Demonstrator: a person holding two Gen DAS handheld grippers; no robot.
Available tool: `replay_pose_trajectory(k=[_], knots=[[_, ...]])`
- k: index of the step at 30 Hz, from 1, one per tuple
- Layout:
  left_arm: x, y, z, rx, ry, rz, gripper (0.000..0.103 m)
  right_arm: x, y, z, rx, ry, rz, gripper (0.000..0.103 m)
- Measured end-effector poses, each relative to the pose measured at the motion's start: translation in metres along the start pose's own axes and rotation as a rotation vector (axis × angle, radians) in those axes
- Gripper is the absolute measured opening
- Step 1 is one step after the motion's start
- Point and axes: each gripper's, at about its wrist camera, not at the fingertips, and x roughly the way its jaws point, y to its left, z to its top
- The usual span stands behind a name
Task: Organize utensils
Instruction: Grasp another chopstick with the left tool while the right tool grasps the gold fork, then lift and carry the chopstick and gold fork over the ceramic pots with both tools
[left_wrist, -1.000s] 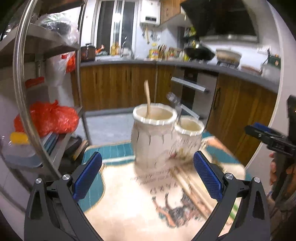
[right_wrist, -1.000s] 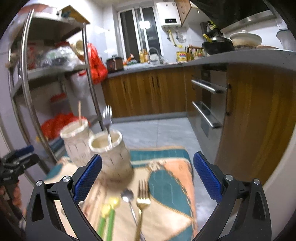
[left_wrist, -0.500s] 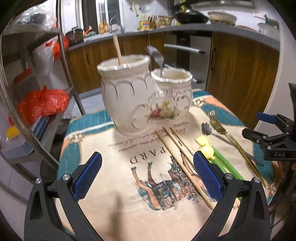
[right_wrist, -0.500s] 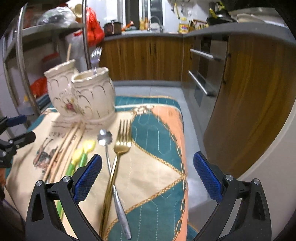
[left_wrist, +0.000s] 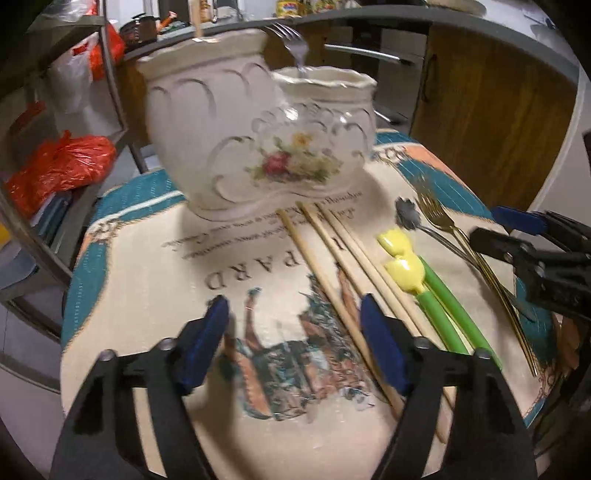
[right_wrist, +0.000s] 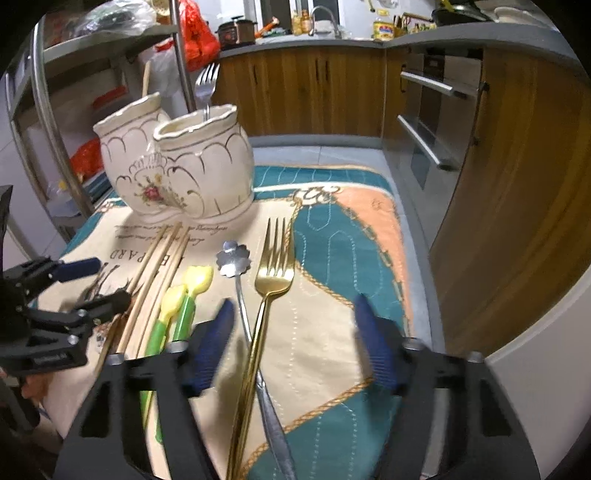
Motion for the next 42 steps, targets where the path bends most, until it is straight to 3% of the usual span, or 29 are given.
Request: replay_pose_trajectory(k=[3,5,7,9,11,13,27,33,36,42], knots=[[0.0,-0.005,-0.001,0.015,-0.011,-0.007,0.052,0.006,0.004,0.001,0.002,0.027,0.03,0.041],[0.0,-0.007,0.0,0.032,-0.011,-0.02,0.03,0.011,0.006,0.001,-0.003,0.046,0.041,0.032],[0.001,-0.006,0.002,0.037,-0.007,-0.03,0.018,0.013,0.009,0.001,-0.001,0.044,0.051,0.025],[0.001,-0.003,0.003,0.032,0.001,-0.063,0.011,0.014,0.01,0.003,0.0,0.046,0.046,0.017],[0.001,0.0,0.005,0.035,0.002,-0.064,0.009,0.015,0.009,0.003,0.013,0.053,0.06,0.01],[0.0,0.004,0.004,0.043,0.002,-0.063,0.008,0.016,0.008,0.003,0.021,0.059,0.073,0.008],[-0.014,0.036,-0.012,0.066,0.031,-0.041,0.005,0.009,-0.01,0.006,0.001,0.058,-0.008,0.009],[-0.017,0.038,-0.012,0.045,0.026,-0.061,0.006,0.006,-0.014,0.0,0.009,0.072,-0.02,0.025],[-0.014,0.036,-0.013,0.044,0.025,-0.066,0.013,0.005,-0.013,-0.003,0.017,0.074,-0.014,0.029],[-0.012,0.037,-0.015,0.02,0.0,-0.072,0.015,0.009,-0.009,-0.002,0.004,0.058,-0.014,0.018]])
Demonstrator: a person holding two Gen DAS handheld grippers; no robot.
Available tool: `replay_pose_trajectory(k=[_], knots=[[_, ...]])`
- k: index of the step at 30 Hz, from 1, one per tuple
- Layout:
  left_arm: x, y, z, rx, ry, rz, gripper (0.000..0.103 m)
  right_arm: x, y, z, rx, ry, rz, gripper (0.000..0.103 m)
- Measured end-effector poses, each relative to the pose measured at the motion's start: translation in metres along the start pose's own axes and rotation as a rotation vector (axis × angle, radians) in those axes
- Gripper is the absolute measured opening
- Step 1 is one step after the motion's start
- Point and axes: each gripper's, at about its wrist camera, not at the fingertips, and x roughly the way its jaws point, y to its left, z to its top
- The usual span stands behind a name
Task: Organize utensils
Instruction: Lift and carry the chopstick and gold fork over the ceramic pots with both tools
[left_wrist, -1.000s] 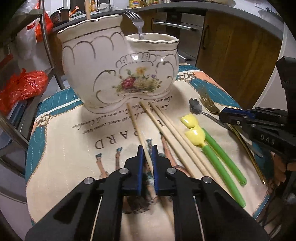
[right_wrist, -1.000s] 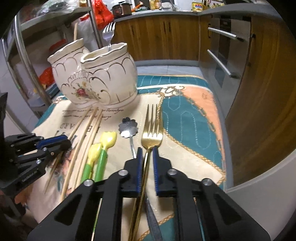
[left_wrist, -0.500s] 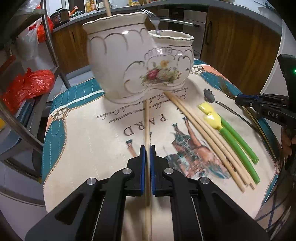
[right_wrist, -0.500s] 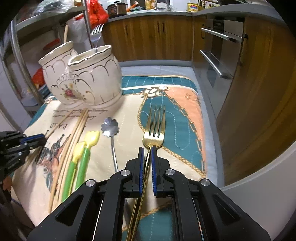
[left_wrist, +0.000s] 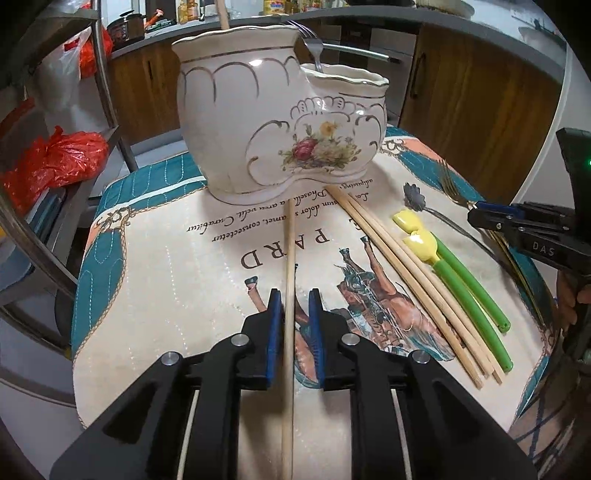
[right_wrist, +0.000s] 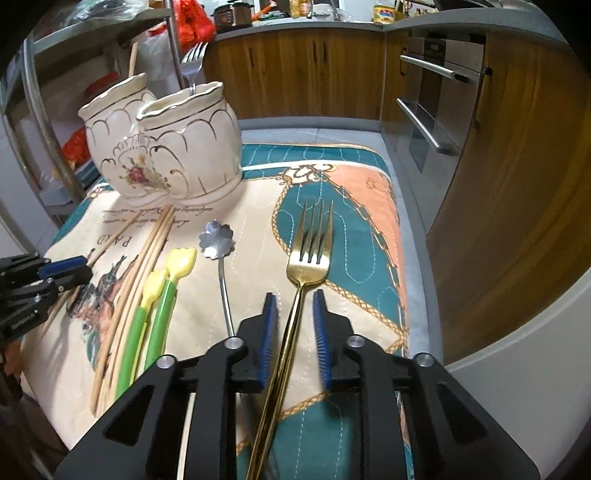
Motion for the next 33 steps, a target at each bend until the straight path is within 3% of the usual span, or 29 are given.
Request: replay_pose_trajectory(k=[4,8,13,33], knots=[[0.001,0.001,0.0,0.0,-0.001,0.005,0.015,0.001,-0.001,0.001,0.018,-0.009,0.007,0.011],[0.001,0.001,-0.001,0.02,-0.009,0.022,0.006,-0.001,0.001,0.0,0.026,-0.029,0.01,0.006],[-0.003,0.005,-0.006,0.016,-0.033,0.011,0.005,-0.015,0.008,-0.004,0.006,-0.078,0.006,0.006],[-0.048,-0.006,-0.016,0.074,-0.284,-0.064,0.005,-0.113,0.036,-0.014,-0.118,-0.447,0.055,0.006]])
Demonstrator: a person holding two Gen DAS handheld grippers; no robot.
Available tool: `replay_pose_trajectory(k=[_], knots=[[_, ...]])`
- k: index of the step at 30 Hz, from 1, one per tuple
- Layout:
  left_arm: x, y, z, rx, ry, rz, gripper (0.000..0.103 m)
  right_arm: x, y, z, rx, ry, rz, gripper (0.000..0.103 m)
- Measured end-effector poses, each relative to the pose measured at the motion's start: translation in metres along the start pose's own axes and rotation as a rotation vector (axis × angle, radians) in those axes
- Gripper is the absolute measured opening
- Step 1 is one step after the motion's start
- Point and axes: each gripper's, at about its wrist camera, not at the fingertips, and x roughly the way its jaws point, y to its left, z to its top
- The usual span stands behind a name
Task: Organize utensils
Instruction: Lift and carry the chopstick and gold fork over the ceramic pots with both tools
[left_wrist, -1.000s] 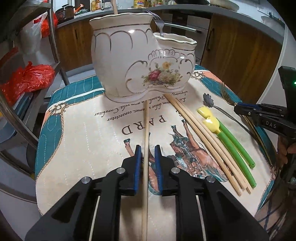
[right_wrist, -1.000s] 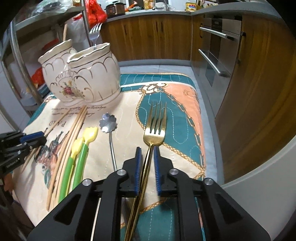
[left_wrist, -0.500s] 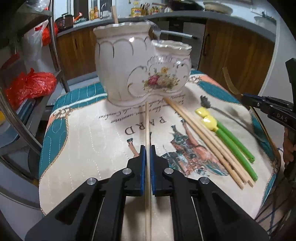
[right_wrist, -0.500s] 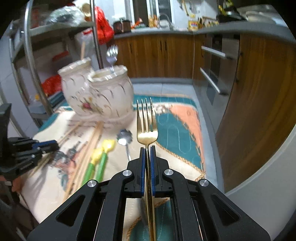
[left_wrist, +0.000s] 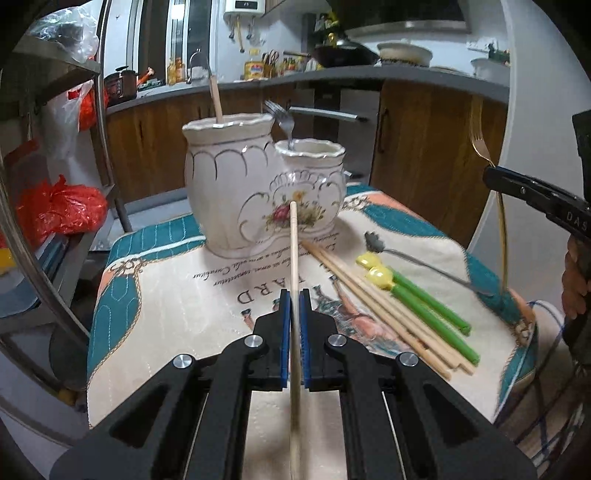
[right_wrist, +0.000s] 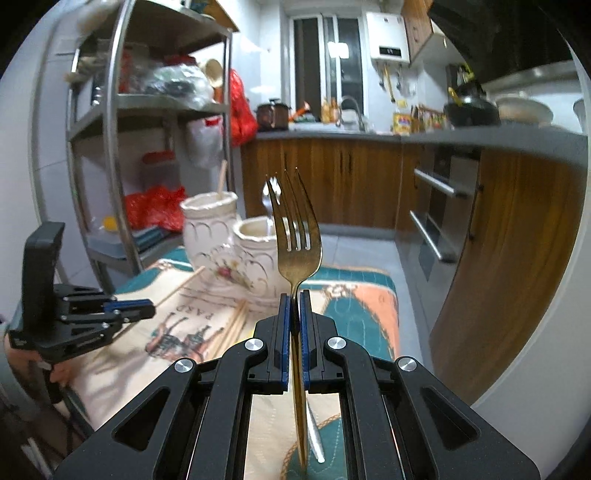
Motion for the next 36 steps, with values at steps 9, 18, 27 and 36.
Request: replay_pose_trajectory(k=[9,18,27,36], knots=[[-0.016,-0.001,0.01,0.004,-0.091,-0.01,0.005,-0.013,0.01,0.017,-0.022,-0.13,0.023,0.006],[-0.039,0.008,0.049,-0.016,-0.263,0.016,0.005,0.012,0.011,0.06,0.01,-0.151,0.091,0.006],[-0.03,0.042,0.13,-0.083,-0.406,-0.005,0.005,0.046,0.001,0.108,0.077,-0.156,0.147,0.006],[0.019,0.072,0.177,-0.173,-0.424,0.004,0.005,0.079,-0.001,0.149,0.096,-0.197,0.135,0.006]])
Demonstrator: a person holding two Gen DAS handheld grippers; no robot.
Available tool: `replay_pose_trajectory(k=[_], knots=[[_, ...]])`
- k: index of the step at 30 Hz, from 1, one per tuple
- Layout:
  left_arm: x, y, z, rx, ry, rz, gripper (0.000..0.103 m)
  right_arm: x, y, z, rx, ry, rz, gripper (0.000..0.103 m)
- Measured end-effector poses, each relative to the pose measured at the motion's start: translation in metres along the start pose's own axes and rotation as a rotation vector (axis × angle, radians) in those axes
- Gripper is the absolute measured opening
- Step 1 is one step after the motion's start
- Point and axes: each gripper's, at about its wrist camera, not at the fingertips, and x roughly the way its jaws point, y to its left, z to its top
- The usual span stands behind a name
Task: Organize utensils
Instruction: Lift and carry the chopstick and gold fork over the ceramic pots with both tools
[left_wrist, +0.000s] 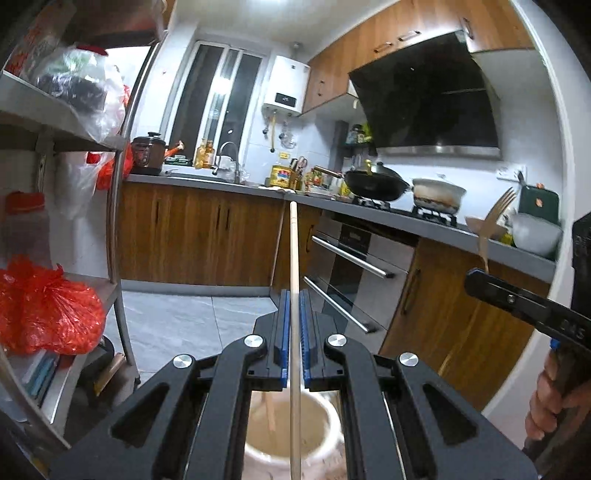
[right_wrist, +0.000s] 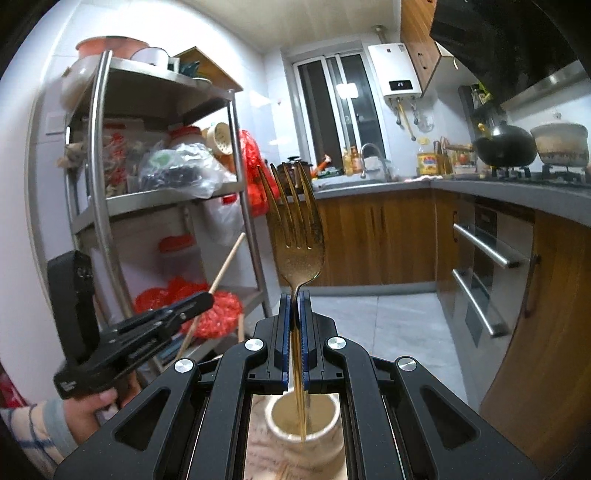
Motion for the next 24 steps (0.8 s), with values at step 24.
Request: replay_pose_trajectory(k=[24], knots=[[0.001,-0.002,-0.052,0.076,-0.055,0.125,0.005,0.055,-0.017,-0.049,0.063,0.106,-0.031,0.006]])
